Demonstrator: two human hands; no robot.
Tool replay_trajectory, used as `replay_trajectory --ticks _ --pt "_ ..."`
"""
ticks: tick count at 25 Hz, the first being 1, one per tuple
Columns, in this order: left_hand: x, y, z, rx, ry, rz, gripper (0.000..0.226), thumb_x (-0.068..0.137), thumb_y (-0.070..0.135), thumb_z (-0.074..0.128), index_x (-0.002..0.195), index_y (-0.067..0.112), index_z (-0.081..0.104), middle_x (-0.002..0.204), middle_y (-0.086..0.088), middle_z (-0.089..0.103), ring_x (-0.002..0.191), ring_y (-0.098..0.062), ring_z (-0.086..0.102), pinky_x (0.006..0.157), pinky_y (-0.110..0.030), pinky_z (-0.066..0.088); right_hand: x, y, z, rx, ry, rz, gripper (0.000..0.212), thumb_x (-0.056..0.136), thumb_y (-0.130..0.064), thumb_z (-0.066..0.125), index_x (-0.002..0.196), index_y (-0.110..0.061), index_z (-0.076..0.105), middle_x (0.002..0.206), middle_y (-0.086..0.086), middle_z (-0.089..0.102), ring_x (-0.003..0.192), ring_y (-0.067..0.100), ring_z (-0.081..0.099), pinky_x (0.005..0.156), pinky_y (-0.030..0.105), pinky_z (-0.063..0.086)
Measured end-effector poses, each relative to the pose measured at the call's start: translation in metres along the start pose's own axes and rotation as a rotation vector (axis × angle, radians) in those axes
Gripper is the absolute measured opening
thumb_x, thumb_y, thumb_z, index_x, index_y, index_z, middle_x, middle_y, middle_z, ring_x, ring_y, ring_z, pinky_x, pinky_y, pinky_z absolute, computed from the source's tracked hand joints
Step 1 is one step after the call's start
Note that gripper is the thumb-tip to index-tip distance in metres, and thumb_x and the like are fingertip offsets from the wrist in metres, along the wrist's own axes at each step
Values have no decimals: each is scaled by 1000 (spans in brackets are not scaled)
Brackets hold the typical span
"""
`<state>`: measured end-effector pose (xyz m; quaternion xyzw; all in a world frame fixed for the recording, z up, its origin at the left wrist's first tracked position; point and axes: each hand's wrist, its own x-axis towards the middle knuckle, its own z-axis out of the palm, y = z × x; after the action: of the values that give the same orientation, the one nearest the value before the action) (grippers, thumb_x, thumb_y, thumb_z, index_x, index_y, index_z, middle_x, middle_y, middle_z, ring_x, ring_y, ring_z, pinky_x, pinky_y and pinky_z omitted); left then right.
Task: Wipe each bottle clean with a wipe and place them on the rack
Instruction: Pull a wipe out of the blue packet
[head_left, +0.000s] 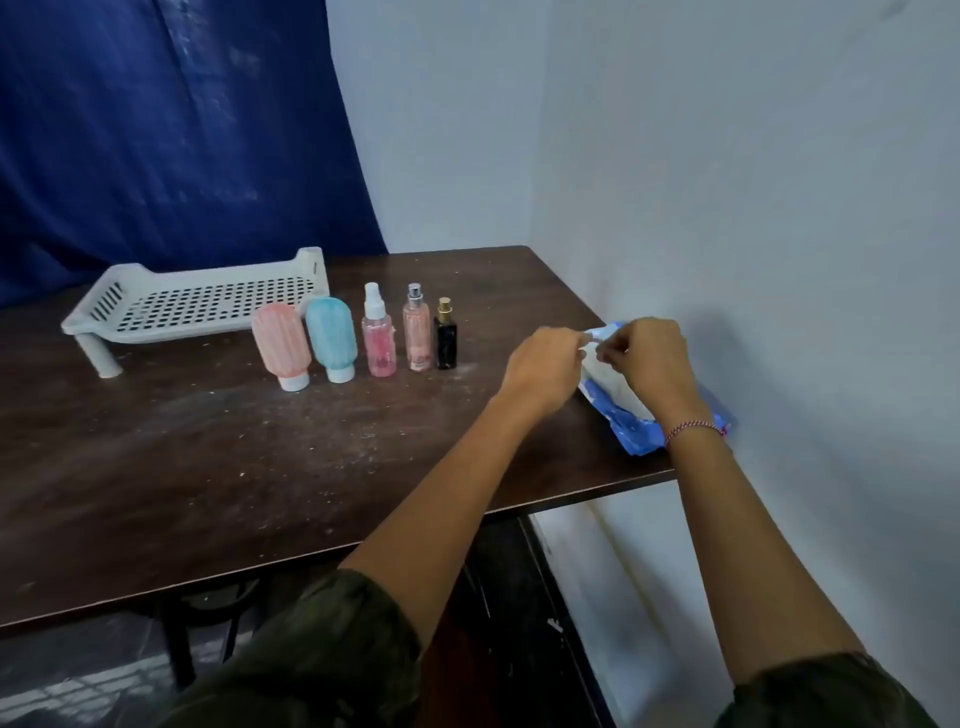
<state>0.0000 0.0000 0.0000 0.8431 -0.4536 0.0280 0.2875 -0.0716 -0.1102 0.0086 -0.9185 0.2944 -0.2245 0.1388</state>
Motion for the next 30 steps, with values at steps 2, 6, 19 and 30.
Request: replay_trajectory --ticks 2,6,19,30 --pt "5 4 11 -31 -60 -17 38 94 5 45 129 13 58 124 -11 62 114 -29 56 90 -36 46 0 10 -1 -48 -43 47 14 84 -12 63 85 -2 74 83 17 69 78 29 62 66 30 45" --pt "12 8 33 -25 -82 -76 34 92 5 49 122 15 62 122 -6 64 112 -25 58 87 -32 46 -3 23 11 -135 -110 73 26 82 -19 63 60 -4 66 63 13 61 63 27 56 53 25 37" --pt "22 6 48 115 66 -85 36 91 12 52 118 34 63 115 5 66 105 -19 60 78 -27 44 6 31 18 -99 -142 54 24 91 -18 48 85 -4 67 82 16 67 82 31 58 67 30 41" --pt "30 4 49 128 106 -70 24 90 7 56 105 20 70 111 -3 60 95 -22 60 71 -27 42 6 34 17 45 -141 102 20 82 -22 69 94 -5 71 93 10 70 88 23 63 80 28 49"
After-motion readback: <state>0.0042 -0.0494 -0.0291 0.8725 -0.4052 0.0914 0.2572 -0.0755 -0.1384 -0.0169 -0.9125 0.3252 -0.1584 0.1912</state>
